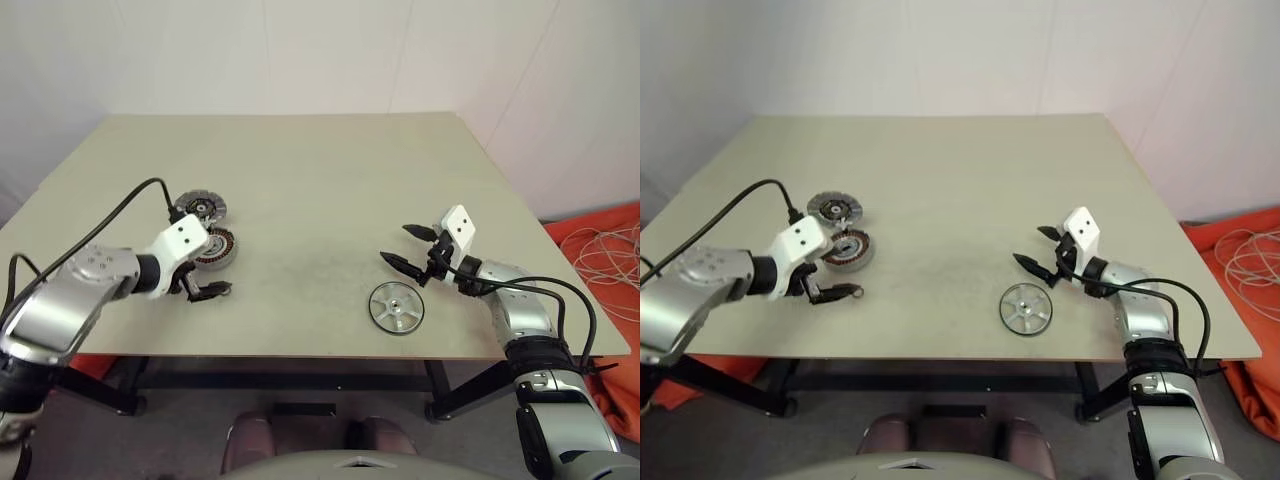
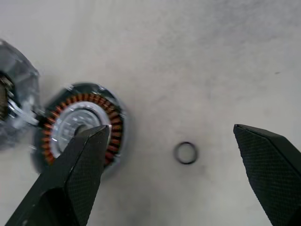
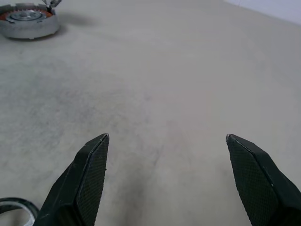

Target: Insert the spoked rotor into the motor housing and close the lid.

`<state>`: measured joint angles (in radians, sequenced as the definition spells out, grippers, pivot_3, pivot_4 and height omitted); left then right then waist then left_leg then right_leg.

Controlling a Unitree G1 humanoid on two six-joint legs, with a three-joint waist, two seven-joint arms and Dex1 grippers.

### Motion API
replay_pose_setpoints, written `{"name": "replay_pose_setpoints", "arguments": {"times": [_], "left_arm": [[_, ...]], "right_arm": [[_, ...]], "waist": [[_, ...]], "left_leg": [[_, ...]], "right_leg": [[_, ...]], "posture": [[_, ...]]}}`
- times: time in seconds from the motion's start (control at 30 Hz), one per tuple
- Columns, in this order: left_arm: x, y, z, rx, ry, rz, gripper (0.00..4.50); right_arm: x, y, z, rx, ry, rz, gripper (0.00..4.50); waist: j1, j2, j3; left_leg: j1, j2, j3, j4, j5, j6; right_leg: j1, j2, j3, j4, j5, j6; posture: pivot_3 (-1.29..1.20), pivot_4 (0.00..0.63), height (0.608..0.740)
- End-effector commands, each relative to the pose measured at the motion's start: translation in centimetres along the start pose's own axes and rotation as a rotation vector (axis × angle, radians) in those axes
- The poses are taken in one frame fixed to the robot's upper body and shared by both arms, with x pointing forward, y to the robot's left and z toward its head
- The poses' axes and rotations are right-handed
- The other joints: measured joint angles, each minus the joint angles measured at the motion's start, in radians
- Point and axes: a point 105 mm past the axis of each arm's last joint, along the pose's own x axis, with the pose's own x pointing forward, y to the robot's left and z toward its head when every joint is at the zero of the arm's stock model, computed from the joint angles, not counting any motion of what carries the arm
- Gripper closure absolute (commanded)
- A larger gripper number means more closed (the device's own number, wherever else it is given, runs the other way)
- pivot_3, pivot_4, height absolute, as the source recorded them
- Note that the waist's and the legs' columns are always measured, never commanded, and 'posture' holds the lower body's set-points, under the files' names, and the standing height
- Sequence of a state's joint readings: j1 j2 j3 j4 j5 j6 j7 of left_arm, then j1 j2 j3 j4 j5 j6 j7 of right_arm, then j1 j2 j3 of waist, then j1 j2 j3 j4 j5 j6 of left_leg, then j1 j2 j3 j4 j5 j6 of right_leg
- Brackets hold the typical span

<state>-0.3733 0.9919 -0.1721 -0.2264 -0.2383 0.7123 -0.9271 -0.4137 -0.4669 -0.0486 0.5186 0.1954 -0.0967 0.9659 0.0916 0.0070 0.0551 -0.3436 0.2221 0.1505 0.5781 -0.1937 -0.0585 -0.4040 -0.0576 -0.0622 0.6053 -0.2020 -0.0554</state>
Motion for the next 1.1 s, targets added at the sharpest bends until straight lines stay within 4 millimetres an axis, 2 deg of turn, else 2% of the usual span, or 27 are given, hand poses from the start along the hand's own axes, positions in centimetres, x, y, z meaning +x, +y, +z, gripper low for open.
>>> {"name": "replay_pose_setpoints", "arguments": {"times": [0.03, 0.17, 0.3, 0.53, 1.1], "left_arm": [[-0.1, 1.7, -0.1, 0.129, 0.116, 0.001, 0.02], [0.3, 2.2, -0.3, 0.177, 0.227, -0.081, 0.02], [0.9, 3.0, 0.1, 0.201, 0.272, -0.114, 0.02], [1.4, 3.6, 0.5, 0.243, 0.333, -0.174, 0.02], [1.7, 3.8, -0.7, 0.319, 0.479, -0.248, 0.02]], "right_arm": [[0.3, -0.2, 1.8, -0.041, -0.054, 0.003, 0.0], [0.0, 1.0, 2.4, -0.066, -0.078, 0.073, 0.0], [-0.1, 1.8, 3.7, -0.1, -0.095, 0.145, 0.0], [0.0, 2.7, 4.6, -0.176, -0.05, 0.261, 0.0], [0.6, 3.5, 4.5, -0.159, -0.04, 0.318, 0.0]], "waist": [[0.0, 0.0, 0.0], [0.001, 0.001, 0.001], [0.002, 0.001, 0.001], [0.004, 0.001, 0.001], [0.006, 0.001, 0.001]], "left_leg": [[0.0, 0.0, 0.0, 0.0, 0.0, 0.0], [-0.001, 0.0, 0.0, 0.0, 0.0, 0.0], [-0.002, 0.0, 0.0, 0.0, 0.0, 0.0], [-0.002, 0.0, 0.0, 0.0, 0.0, -0.001], [-0.004, 0.0, -0.001, 0.0, 0.0, -0.001]], "right_leg": [[0.0, 0.0, 0.0, 0.0, 0.0, 0.0], [0.0, 0.0, 0.0, 0.0, 0.002, -0.003], [0.0, 0.0, 0.0, 0.0, 0.002, -0.005], [0.0, 0.0, 0.0, 0.0, 0.0, -0.001], [0.0, 0.0, 0.0, 0.0, 0.002, -0.003]], "posture": [[0.0, 0.0, 0.74], [0.0, 0.0, 0.74], [0.0, 0.0, 0.74], [0.0, 0.0, 0.74], [0.0, 0.0, 0.74]]}}
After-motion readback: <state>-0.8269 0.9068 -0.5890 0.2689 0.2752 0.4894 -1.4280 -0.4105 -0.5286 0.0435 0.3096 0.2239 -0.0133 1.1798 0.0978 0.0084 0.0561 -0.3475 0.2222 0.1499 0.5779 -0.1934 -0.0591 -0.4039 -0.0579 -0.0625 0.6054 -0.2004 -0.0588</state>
